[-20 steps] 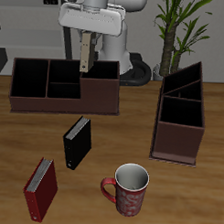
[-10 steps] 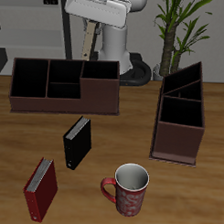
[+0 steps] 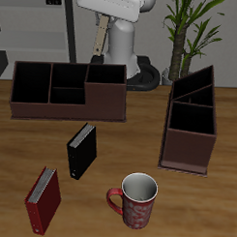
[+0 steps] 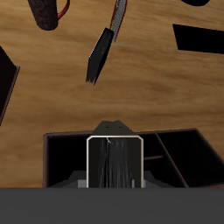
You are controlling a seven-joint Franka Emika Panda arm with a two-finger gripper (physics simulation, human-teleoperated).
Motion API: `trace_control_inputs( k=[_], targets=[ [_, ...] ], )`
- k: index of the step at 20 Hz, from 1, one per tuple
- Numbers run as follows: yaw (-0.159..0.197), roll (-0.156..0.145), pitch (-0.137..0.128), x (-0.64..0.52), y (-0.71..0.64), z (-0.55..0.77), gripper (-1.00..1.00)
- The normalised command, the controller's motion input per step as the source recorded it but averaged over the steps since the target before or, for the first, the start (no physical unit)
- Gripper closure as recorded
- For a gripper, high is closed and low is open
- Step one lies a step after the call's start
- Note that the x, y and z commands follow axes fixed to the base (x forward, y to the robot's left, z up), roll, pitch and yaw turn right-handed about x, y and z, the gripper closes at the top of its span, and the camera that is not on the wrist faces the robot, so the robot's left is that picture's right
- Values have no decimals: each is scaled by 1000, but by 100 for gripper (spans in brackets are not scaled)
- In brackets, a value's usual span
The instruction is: Place the yellow book into the back desk caddy's right compartment
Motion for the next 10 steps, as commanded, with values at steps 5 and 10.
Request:
trace_control_inputs(
  k=[5,10],
  targets=[
    [25,7,37,-215,225,-79,100],
    [65,40,35,-183,355,-134,100]
  ],
)
